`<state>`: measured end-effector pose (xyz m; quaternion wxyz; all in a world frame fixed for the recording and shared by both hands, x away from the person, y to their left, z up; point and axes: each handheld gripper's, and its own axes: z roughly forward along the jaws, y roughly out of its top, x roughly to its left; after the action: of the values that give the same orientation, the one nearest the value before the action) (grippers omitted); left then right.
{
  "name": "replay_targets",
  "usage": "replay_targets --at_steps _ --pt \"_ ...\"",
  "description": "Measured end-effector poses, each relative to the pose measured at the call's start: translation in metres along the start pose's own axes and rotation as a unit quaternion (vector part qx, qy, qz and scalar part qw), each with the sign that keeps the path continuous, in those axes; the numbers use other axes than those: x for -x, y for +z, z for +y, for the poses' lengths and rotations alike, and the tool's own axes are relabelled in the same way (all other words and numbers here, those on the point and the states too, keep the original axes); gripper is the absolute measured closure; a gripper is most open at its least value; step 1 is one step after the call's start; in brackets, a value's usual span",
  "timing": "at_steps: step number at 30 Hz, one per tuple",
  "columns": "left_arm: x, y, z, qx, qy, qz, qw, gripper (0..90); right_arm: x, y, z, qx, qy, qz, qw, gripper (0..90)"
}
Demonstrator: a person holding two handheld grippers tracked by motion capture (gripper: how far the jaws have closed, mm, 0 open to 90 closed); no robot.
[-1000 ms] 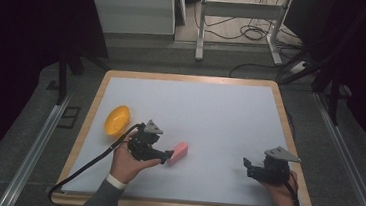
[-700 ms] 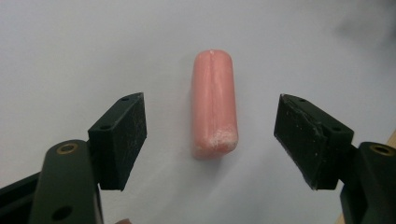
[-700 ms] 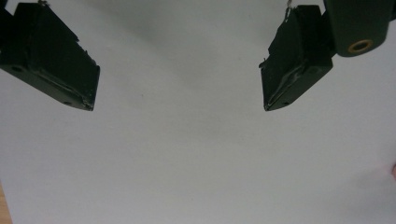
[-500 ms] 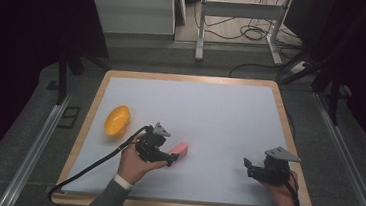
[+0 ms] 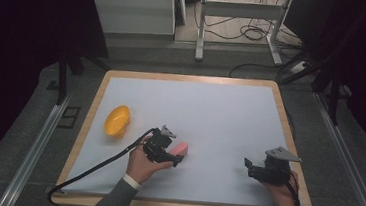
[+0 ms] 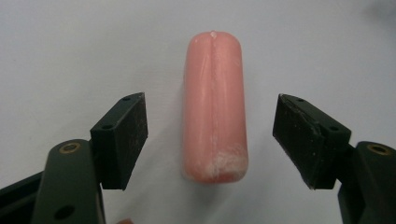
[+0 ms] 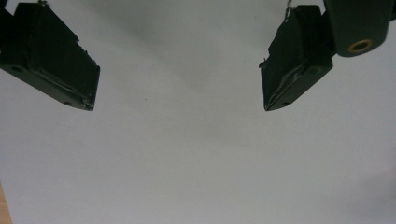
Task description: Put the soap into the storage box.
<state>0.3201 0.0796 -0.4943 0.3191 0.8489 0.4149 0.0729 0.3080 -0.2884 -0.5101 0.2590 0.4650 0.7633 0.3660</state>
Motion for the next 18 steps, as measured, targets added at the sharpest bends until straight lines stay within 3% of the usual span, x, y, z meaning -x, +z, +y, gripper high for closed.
replay_targets --at_steps 11,18 --pt "-0.002 0.011 0.001 -0.003 -0.011 0.003 0.9999 31.4 0.000 0.002 0.000 -0.002 -0.001 0.001 1.0000 11.4" --pt "0.000 0.018 -0.001 -0.010 -0.010 0.004 0.9999 44.3 0.001 0.002 -0.001 -0.004 0.001 0.000 1.0000 11.4"
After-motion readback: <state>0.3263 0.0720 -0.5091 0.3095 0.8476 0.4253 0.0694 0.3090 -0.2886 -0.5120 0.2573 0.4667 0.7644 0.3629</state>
